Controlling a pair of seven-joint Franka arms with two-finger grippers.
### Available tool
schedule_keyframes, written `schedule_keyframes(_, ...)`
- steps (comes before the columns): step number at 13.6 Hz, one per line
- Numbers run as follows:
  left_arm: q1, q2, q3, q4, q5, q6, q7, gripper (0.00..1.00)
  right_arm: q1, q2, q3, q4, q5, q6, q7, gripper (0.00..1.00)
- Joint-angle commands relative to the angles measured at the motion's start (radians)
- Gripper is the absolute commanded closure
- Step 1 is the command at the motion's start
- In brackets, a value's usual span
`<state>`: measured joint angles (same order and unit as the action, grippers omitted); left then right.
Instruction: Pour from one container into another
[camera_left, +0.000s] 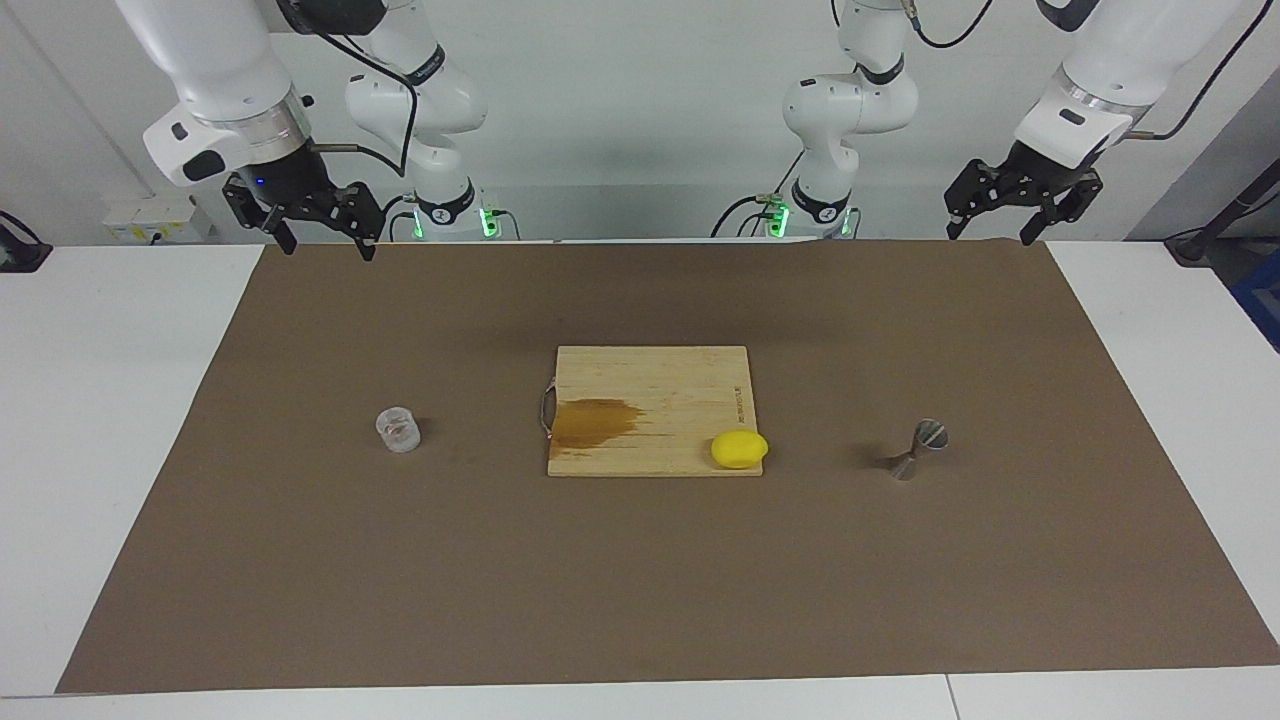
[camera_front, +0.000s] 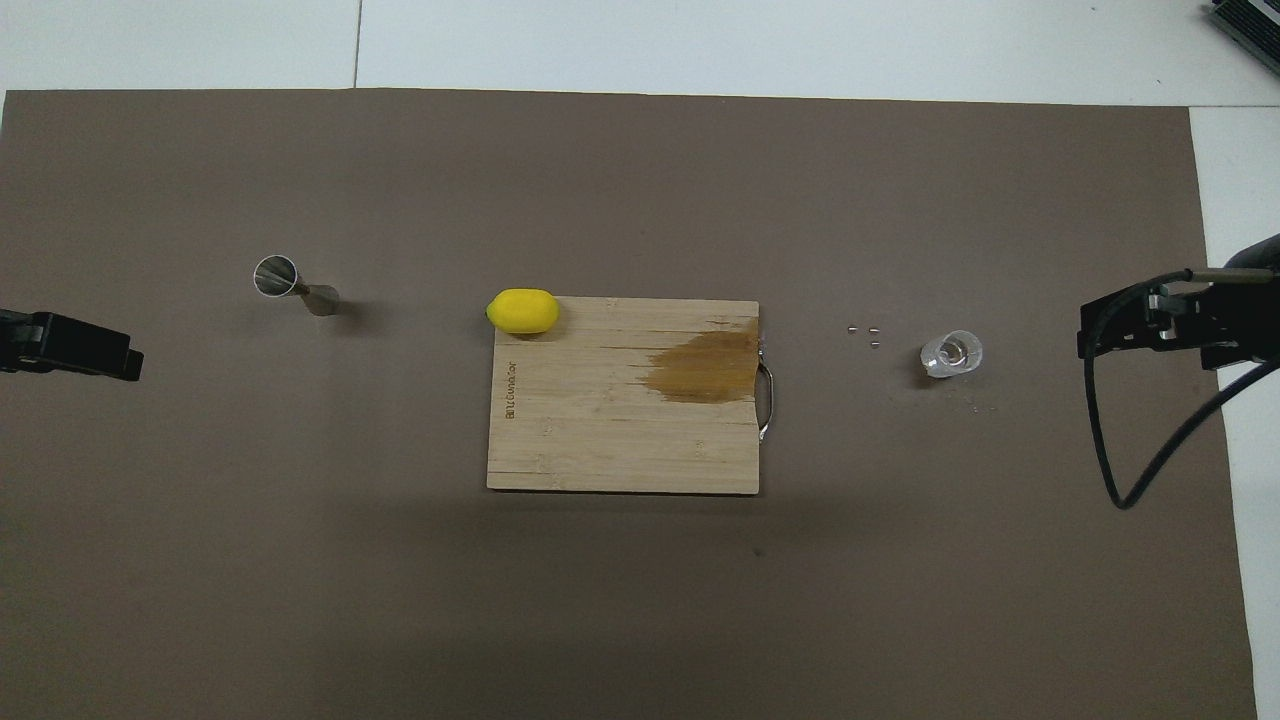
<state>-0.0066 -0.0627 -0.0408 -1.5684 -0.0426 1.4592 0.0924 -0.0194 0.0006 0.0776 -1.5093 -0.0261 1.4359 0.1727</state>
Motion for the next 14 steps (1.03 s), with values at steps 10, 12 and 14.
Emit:
schedule_keyframes(10, 0.011, -0.08, 0.007, -0.166, 0.013, 0.027, -0.023, 0.0, -0.014, -0.022, 0.004, -0.026, 0.026, 0.006, -0.03, 0.0)
schedule_keyframes(12, 0.039, -0.077, 0.013, -0.162, 0.009, 0.038, -0.054, 0.0, -0.014, -0.022, 0.004, -0.026, 0.026, 0.006, -0.03, 0.0)
schedule_keyframes(14, 0.046, -0.052, 0.015, -0.141, 0.009, 0.015, -0.078, 0.0, -0.014, -0.022, 0.004, -0.026, 0.026, 0.006, -0.03, 0.0)
